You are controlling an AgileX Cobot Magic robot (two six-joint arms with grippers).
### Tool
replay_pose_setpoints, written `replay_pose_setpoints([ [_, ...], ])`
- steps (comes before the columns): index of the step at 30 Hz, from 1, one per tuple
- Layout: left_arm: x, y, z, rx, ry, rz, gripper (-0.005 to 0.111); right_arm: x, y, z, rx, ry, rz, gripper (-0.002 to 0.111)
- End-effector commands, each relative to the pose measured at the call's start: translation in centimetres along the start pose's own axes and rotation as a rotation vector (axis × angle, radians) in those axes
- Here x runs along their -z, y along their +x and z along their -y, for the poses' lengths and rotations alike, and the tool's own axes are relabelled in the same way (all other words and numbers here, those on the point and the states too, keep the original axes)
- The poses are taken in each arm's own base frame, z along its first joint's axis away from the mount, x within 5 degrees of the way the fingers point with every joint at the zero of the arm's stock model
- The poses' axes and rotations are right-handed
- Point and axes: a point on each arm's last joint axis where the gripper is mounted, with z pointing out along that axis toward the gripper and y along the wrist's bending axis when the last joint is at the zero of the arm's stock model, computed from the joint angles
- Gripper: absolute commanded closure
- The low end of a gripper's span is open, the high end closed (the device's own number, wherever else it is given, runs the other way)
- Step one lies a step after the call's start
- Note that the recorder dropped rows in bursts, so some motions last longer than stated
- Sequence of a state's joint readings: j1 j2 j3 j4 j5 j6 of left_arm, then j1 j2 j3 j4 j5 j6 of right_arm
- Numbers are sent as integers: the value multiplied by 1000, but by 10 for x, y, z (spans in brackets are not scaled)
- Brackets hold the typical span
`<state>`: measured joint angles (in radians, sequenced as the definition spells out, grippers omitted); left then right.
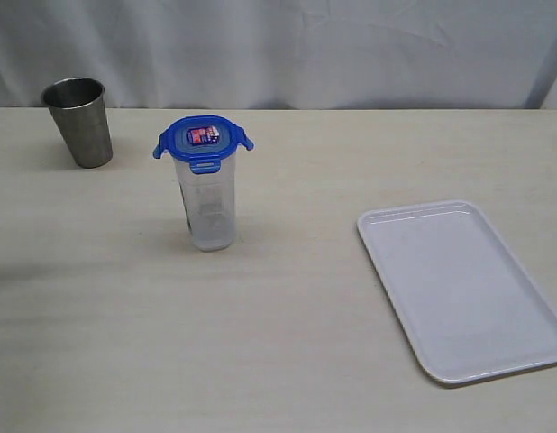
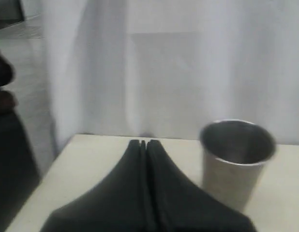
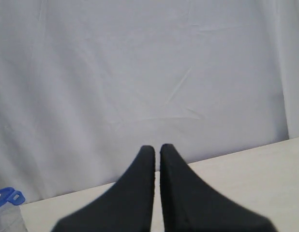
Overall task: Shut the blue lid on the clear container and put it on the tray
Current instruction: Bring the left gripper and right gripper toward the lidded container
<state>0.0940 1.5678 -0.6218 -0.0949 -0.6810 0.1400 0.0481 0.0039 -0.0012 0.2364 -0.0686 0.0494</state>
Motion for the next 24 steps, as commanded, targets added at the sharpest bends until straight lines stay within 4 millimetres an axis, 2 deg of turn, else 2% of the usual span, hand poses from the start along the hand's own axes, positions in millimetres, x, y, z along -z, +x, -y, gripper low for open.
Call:
replay_pose_setpoints([
  [1,6,3,32,-38,350,-2,107,0,-1,0,6,-2,17,104],
  [4,17,10,44,-10,502,20,107,0,-2,0,6,-3,19,104],
  [6,31,22,54,-35,616,53,107,0,-15,-4,-16,-11,38,104],
  [10,38,37,67,-65,799,66,107,-11,-28,-8,-59,3,-12,104],
  [12,34,49,71,-17,844,63,107,-27,-34,-12,-58,24,-136,104],
  [17,27,50,82,-52,1005,88,107,-64,-47,-22,-41,40,-353,104],
  [18,20,44,82,-42,1020,97,107,-83,-49,-31,-28,-12,-422,104],
  [19,17,40,82,-47,1018,110,107,-91,-49,-37,-22,-44,-450,104],
  [20,9,35,81,-82,994,107,107,-110,-49,-57,41,-152,-539,104],
  [21,6,33,81,-91,985,111,107,-118,-48,-66,60,-194,-574,104],
  [22,0,25,81,-107,978,133,107,-140,-41,-91,115,-292,-672,104],
  [24,-9,18,79,-116,950,119,107,-161,-34,-120,179,-399,-764,104],
])
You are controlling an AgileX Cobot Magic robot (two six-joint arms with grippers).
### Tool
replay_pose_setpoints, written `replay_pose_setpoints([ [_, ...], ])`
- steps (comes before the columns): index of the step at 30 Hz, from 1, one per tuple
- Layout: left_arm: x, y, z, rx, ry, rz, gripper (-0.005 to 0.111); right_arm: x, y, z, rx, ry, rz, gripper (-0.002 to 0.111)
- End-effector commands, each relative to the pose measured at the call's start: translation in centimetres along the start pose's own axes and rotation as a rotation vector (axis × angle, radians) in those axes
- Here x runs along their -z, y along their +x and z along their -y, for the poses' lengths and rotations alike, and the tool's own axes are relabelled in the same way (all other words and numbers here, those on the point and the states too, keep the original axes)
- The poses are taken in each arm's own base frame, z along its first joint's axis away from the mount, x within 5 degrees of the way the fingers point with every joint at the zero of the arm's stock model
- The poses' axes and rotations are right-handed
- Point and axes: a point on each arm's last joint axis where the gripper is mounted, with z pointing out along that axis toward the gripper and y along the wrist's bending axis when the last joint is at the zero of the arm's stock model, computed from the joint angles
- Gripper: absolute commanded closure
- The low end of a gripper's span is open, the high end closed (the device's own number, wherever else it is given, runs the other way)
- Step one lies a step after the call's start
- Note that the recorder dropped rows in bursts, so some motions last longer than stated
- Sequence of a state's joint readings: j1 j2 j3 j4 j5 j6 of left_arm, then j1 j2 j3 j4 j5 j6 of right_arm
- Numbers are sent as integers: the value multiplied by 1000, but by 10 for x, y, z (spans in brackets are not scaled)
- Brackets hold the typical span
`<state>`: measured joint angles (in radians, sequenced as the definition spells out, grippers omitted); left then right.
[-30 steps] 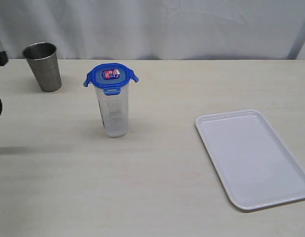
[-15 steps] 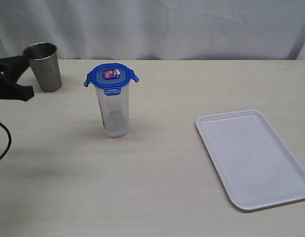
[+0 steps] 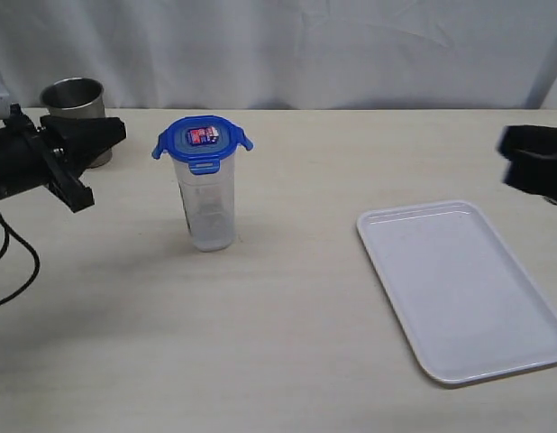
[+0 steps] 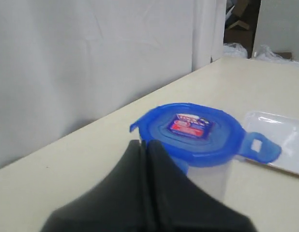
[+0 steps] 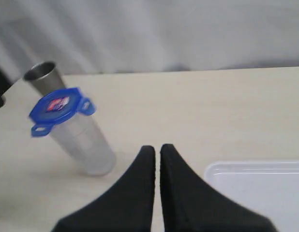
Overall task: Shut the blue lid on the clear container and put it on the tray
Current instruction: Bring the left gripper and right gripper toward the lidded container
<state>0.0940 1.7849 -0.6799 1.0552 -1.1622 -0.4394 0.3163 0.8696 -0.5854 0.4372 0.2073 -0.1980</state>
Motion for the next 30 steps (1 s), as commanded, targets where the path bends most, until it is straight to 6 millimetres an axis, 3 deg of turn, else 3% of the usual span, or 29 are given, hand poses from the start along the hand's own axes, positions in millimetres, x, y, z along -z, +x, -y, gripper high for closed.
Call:
replay_pose_setpoints([
  [1,-9,-8,-16,-5,-41,-38,107,-57,-17,-44,171,-167,-228,104],
  [3,-16,0,-24,27,-32,-37,107,-98,-27,-54,182,-183,-298,104],
  [7,-26,14,-28,89,39,0,107,-131,-38,-66,198,-246,-373,104],
  [10,-36,24,-36,126,82,-12,107,-155,-42,-87,231,-455,-515,104],
  [20,-60,31,-25,98,117,-80,107,-181,-19,-91,256,-552,-603,104],
  [30,-62,36,-24,79,111,-137,107,-210,-2,-82,243,-476,-585,104],
])
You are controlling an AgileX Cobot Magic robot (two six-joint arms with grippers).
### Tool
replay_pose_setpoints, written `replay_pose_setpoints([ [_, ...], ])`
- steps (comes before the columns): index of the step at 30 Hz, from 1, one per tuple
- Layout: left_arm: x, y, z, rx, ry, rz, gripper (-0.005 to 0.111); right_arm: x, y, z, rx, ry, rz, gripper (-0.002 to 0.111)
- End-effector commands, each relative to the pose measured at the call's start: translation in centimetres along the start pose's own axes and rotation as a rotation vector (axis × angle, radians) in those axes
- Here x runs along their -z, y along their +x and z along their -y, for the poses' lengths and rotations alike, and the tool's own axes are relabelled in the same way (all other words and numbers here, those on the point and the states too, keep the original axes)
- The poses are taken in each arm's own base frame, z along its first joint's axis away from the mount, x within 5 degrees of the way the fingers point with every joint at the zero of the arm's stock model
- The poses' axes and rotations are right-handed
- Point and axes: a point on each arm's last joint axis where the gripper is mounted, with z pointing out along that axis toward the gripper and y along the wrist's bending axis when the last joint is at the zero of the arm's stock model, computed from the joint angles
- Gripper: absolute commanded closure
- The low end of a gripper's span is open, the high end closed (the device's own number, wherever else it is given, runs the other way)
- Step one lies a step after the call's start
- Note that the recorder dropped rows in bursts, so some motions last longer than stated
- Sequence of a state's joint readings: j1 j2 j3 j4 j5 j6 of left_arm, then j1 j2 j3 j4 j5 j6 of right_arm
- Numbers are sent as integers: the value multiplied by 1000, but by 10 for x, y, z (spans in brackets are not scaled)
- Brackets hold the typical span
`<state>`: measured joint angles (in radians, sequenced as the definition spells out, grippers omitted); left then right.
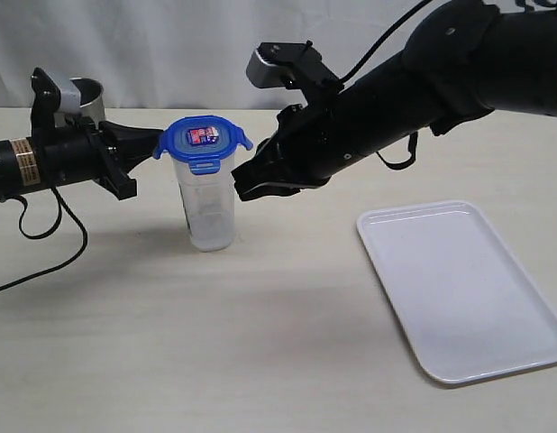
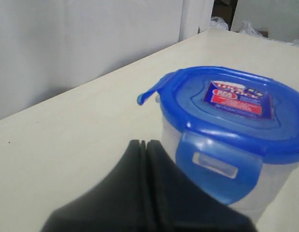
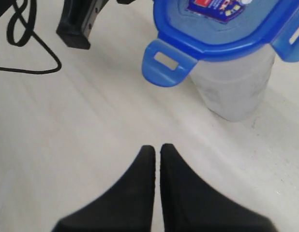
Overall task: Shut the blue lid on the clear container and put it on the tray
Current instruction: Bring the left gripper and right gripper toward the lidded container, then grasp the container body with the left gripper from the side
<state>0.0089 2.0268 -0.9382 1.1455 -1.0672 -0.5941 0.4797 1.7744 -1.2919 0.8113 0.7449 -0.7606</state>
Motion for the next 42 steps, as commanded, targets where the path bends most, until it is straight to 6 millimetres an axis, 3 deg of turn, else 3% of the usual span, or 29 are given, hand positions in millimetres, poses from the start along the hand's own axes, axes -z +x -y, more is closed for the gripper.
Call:
replay_pose_setpoints([
  [1,-2,2,0,-10,7,-29,107,-9,-4,9,-4,40,37,104],
  [18,1,6,3,-10,44,-77,107,-14,-4,14,-18,72,57,104],
  [24,17,6,-14,45,-27,-51,107,-14,-4,14,-23,71,56,104],
  [31,44,7,-19,39,-6,79,107,-14,-4,14,-23,71,56,104],
  [42,15,2,5,-51,67,75,107,-14,-1,12,-24,40,26,104],
])
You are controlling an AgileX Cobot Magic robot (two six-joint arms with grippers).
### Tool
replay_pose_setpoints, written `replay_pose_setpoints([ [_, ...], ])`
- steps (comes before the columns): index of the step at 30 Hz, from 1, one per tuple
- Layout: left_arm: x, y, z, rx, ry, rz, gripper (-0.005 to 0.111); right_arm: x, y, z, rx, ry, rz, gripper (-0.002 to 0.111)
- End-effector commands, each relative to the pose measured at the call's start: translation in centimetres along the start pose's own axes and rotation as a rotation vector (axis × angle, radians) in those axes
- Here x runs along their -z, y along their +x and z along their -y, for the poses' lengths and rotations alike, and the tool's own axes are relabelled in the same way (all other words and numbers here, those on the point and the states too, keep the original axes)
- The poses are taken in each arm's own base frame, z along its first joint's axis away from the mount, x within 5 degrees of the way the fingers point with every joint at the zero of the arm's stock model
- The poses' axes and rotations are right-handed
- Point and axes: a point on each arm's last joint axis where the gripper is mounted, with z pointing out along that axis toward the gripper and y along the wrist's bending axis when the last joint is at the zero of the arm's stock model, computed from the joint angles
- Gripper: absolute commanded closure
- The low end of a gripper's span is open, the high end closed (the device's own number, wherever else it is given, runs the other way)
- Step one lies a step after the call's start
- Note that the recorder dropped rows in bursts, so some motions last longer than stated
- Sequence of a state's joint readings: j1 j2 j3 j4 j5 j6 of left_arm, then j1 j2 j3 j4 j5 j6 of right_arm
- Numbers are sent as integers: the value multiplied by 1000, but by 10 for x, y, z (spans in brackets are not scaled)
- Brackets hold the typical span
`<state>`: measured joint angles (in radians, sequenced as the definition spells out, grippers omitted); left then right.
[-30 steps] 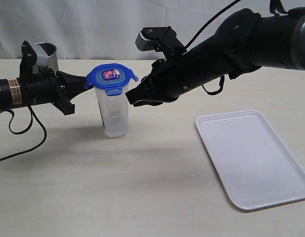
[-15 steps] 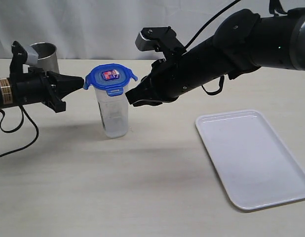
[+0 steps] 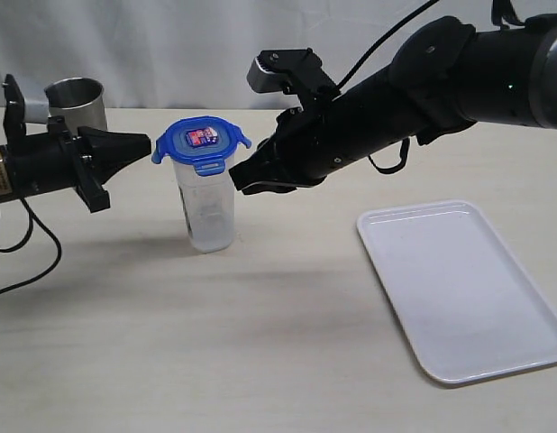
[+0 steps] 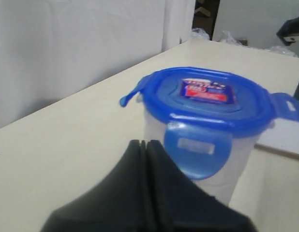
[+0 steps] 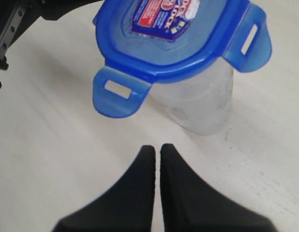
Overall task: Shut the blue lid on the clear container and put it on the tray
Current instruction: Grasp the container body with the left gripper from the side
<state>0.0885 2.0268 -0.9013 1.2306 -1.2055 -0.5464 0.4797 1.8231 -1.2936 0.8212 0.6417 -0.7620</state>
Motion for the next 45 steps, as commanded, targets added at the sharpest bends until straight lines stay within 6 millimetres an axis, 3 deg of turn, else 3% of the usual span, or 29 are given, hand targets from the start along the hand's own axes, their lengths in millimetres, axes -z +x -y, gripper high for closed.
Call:
replay_pose_setpoints([
  [1,-10,-2,7,-16,2,12,107,2,0,-3,3,-29,-18,104],
  [16,-6,5,3,-12,-22,-57,107,2,-1,-3,3,-23,-12,104],
  [23,40,12,-7,42,-133,5,107,2,0,-1,28,-6,-23,104],
  [27,52,30,9,47,-158,-34,107,2,-1,0,29,8,-8,104],
  [34,31,40,49,-85,-47,-78,106,2,2,3,57,31,-37,104],
  [37,24,39,54,-82,-46,-73,92,3,3,5,51,54,-57,104],
  [42,17,39,59,-81,-35,-81,30,3,5,7,53,78,-73,104],
  [45,6,42,61,-57,-89,-125,10,3,5,7,53,78,-73,104],
])
